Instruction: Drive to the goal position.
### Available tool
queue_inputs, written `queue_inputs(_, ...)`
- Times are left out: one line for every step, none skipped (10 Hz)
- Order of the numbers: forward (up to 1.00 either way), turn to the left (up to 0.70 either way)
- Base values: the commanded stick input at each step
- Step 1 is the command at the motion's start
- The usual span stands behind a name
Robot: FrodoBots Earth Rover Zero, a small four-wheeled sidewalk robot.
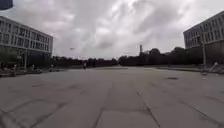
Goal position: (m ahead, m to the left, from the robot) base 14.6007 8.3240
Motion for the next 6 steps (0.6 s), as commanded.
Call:
queue_inputs(0.7,0.0)
queue_inputs(0.7,0.0)
queue_inputs(0.7,0.0)
queue_inputs(0.7,0.0)
queue_inputs(0.7,0.0)
queue_inputs(0.7,0.0)
